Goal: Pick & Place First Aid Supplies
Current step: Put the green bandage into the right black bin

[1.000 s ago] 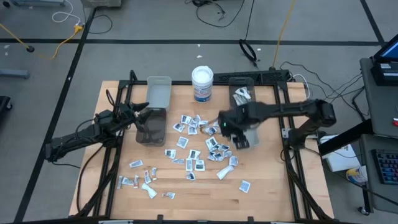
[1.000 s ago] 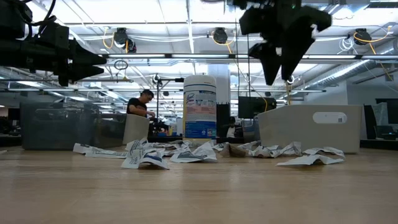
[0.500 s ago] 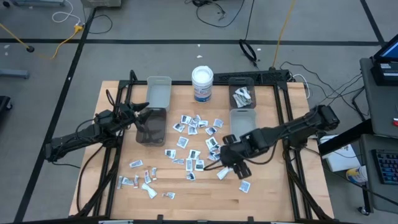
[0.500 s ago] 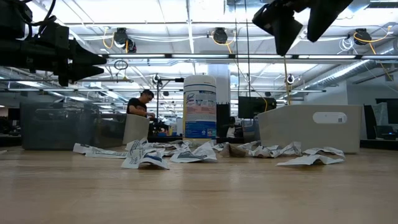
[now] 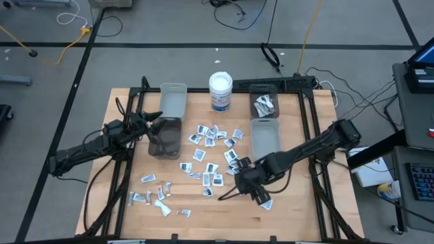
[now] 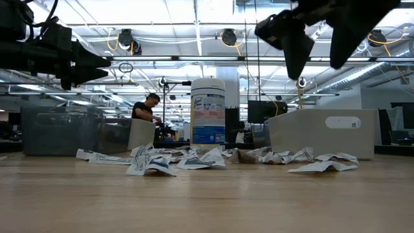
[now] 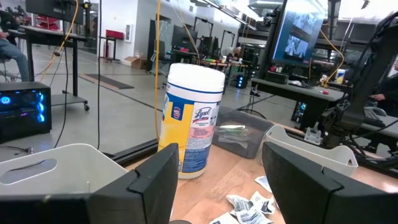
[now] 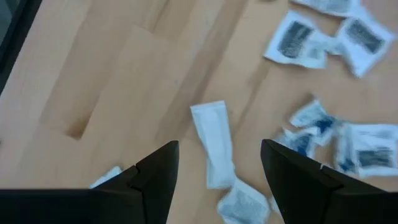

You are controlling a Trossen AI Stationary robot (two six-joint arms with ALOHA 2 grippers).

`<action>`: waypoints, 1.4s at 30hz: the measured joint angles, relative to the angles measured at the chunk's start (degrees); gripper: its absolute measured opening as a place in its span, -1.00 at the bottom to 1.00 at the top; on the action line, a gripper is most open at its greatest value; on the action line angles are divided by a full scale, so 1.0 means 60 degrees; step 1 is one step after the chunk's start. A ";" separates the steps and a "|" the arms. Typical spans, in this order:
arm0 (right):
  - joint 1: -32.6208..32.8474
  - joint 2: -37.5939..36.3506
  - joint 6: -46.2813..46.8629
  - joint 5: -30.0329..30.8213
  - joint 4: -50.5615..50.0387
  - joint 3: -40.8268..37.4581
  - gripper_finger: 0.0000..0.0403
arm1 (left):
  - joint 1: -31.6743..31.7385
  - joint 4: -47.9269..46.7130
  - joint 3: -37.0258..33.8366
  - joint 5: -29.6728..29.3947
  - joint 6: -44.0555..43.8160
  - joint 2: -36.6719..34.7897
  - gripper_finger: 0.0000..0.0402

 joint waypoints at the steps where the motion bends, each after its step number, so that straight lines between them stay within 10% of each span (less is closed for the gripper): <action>1: 0.0000 0.0150 -0.0033 -0.0003 -0.0002 0.0000 0.10 | -0.0003 -0.0001 0.0000 -0.0003 0.0000 0.0000 0.18; 22: 0.0018 0.2483 -0.0919 -0.0455 0.0483 0.0004 0.06 | -0.0004 -0.0003 0.0000 -0.0003 0.0000 0.0000 0.18; 34: 0.0022 0.2527 -0.0989 -0.0448 0.0538 0.0011 -0.91 | -0.0003 0.0000 0.0000 0.0000 0.0000 -0.0003 0.18; 42: 0.0000 0.2258 -0.0952 0.0022 0.0407 0.0066 -0.99 | -0.0002 0.0000 0.0000 0.0000 0.0000 -0.0003 0.18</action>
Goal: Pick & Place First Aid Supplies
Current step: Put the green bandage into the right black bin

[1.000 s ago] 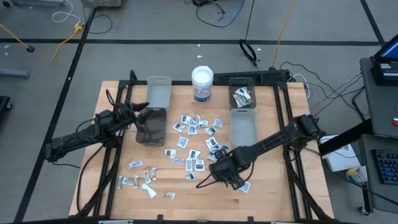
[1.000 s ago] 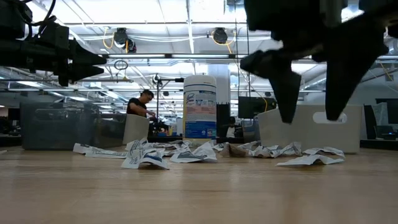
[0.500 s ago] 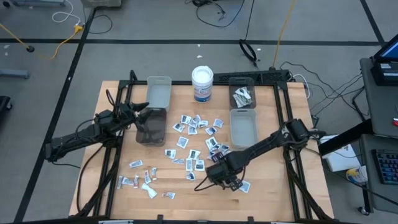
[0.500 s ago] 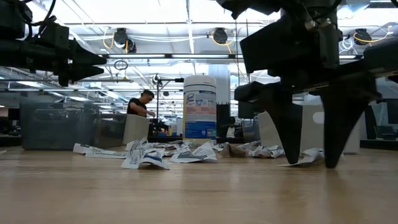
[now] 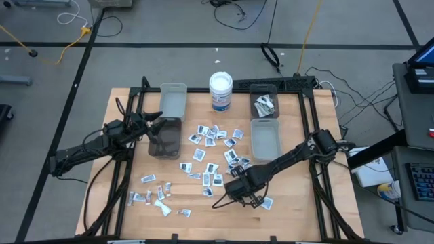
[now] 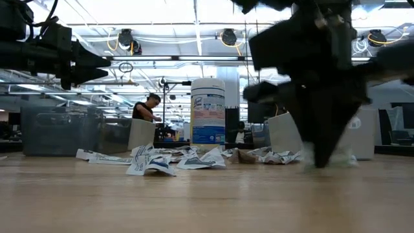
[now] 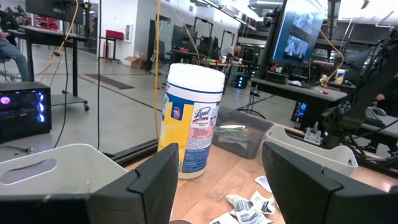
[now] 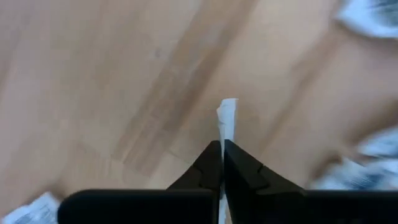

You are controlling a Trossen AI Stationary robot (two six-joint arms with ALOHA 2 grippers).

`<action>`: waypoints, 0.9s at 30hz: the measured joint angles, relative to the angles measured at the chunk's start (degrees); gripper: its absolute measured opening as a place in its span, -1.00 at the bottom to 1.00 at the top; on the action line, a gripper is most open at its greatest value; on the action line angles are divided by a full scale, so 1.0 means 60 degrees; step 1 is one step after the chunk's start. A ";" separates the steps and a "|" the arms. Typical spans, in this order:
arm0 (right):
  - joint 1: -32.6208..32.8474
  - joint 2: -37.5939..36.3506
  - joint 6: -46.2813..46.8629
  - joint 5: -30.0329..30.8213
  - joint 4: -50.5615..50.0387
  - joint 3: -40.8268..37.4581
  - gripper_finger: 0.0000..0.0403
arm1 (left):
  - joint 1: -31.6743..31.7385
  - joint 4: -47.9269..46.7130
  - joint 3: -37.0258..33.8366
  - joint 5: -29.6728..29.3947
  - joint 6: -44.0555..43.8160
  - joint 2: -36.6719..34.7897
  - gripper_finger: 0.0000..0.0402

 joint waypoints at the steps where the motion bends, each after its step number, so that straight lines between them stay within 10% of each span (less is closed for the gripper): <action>1: -0.0048 -0.0146 0.0007 -0.0004 -0.0010 0.0006 -0.99 | -0.0002 -0.0004 0.0000 0.0000 0.0000 0.0000 0.18; 27: -0.2229 -0.3276 0.1365 -0.0271 -0.2451 0.0025 -1.00 | -0.0002 0.0000 0.0000 0.0000 0.0000 0.0000 0.18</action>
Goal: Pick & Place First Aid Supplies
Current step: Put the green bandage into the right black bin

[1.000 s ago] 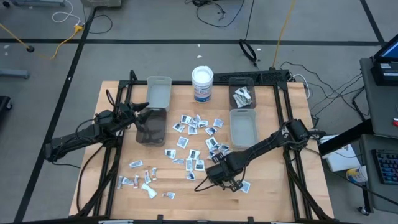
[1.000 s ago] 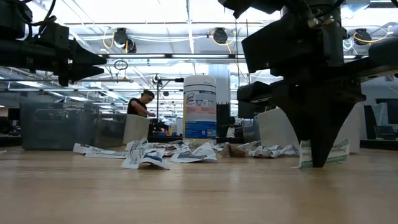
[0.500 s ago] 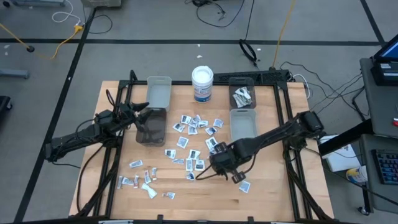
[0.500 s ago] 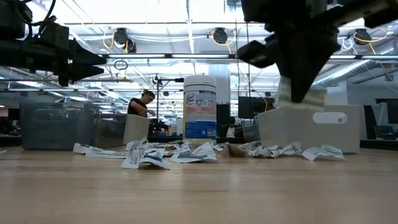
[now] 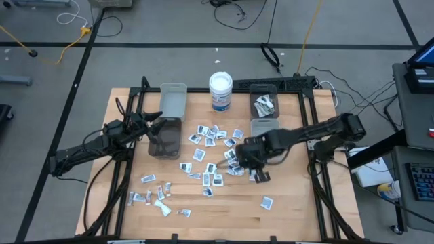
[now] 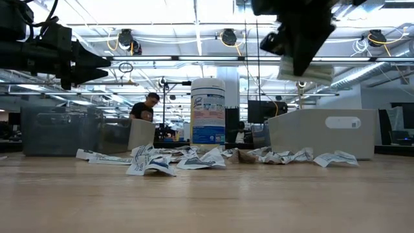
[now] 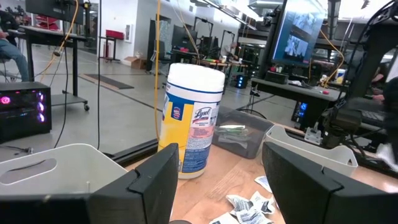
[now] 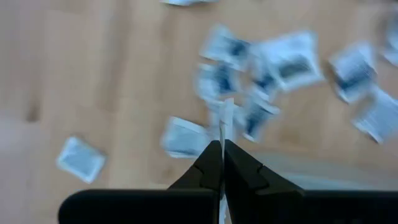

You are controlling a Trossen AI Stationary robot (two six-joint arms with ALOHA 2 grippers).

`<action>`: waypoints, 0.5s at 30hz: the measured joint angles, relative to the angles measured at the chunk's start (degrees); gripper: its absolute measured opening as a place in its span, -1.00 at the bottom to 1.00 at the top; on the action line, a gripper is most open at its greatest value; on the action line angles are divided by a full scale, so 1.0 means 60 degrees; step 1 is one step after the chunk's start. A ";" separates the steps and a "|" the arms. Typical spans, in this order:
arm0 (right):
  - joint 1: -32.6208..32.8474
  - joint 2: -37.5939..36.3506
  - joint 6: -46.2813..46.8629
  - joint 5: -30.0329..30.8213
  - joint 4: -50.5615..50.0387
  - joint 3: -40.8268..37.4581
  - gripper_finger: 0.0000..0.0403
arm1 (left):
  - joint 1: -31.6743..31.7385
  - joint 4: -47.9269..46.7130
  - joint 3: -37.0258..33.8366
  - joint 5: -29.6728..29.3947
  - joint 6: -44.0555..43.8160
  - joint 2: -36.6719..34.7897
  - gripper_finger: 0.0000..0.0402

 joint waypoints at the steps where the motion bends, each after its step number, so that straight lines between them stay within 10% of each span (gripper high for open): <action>1: -0.0203 0.0000 0.0148 0.0022 -0.0064 0.0000 -1.00 | 0.0004 0.0000 0.0000 0.0000 0.0000 0.0002 0.18; 15: -0.3294 -0.0065 -0.0168 0.0117 -0.0618 -0.0004 -1.00 | 0.0000 -0.0002 0.0000 0.0000 0.0000 0.0001 0.18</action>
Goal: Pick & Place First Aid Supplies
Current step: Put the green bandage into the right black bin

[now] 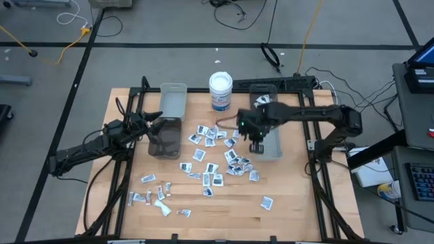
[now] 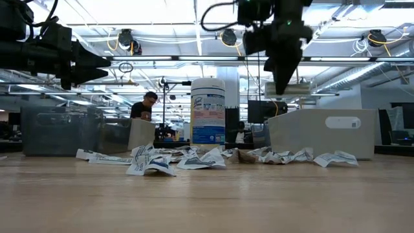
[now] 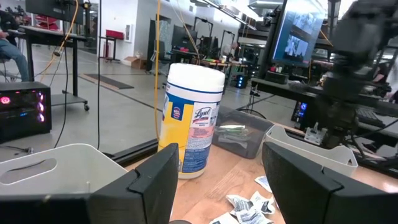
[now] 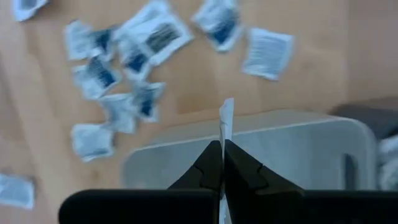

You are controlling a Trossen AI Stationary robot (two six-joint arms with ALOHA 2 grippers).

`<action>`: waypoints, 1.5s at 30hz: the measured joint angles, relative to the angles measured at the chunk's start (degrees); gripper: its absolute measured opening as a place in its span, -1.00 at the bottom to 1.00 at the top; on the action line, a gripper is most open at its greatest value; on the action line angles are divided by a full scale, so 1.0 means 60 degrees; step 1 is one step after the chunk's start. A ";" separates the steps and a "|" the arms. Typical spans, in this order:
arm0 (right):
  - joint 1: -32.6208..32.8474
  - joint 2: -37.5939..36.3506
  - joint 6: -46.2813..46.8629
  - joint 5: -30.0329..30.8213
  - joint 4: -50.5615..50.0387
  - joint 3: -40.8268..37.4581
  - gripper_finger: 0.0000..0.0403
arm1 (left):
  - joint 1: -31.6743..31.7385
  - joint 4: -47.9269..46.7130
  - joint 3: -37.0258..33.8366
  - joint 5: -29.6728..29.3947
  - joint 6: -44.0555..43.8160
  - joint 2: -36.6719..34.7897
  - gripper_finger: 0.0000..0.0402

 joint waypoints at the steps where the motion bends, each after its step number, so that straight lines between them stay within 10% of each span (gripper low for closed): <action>1: -0.0241 0.0000 -0.0042 0.0131 -0.0004 0.0003 -1.00 | 0.0004 -0.0002 0.0000 0.0000 -0.0003 -0.0002 0.18; 21: -0.4613 0.0000 -0.0751 0.0469 0.0035 0.0004 -1.00 | 0.0003 -0.0002 0.0000 0.0000 0.0000 -0.0001 0.18; 45: -0.5726 0.2229 -0.1797 0.0886 0.1902 0.0007 -1.00 | 0.0000 0.0002 0.0000 0.0000 0.0000 0.0002 0.18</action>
